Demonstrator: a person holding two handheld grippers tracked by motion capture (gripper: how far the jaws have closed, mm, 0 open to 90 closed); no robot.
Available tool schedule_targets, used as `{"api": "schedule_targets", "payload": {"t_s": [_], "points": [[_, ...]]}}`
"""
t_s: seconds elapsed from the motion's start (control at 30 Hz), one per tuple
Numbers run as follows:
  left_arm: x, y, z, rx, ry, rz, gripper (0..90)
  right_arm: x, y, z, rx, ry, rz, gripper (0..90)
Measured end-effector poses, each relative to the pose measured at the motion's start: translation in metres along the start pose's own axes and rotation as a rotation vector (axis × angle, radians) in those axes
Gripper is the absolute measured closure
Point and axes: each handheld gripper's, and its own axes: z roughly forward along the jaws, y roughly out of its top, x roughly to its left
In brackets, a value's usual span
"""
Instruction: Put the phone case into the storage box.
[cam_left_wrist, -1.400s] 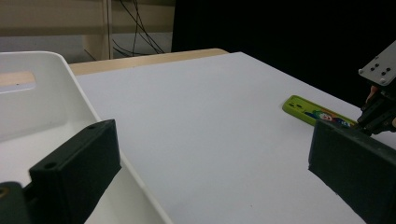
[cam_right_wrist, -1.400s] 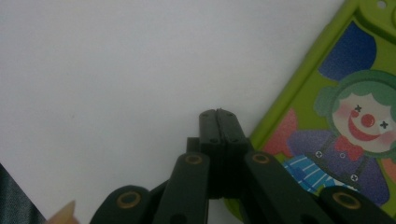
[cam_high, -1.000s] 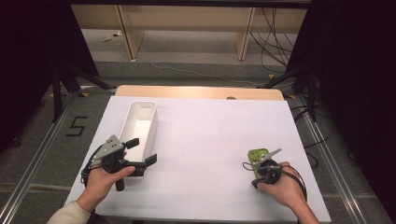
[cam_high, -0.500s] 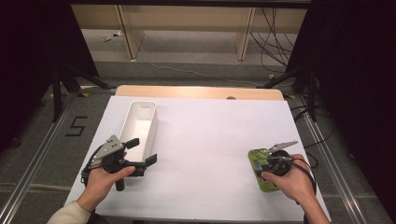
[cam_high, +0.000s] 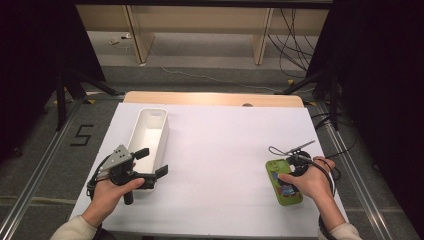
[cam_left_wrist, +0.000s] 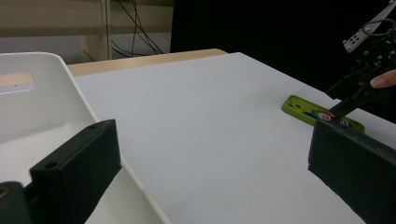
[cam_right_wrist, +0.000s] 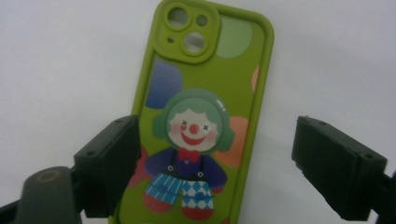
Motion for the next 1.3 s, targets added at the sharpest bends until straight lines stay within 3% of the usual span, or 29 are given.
{"api": "schedule_targets", "payload": {"t_s": [0.43,0.5,0.6,0.7,1.3], "points": [[0.0,0.0,0.0,-0.001,-0.001,0.001,1.9,0.009,0.007,0.007,0.085,-0.001,-0.001,12.7],[0.0,0.0,0.0,0.0,-0.001,0.001,1.9,0.01,0.008,0.008,0.089,-0.021,-0.002,11.1],[0.0,0.0,0.0,0.0,-0.001,0.002,1.9,0.012,0.01,0.009,0.096,-0.006,0.023,10.9],[0.0,0.0,0.0,0.0,-0.001,0.002,1.9,0.012,0.01,0.011,0.085,-0.01,-0.006,10.6],[0.0,0.0,0.0,0.001,-0.004,0.002,1.9,0.013,0.012,0.021,0.15,-0.003,0.002,6.9]]}}
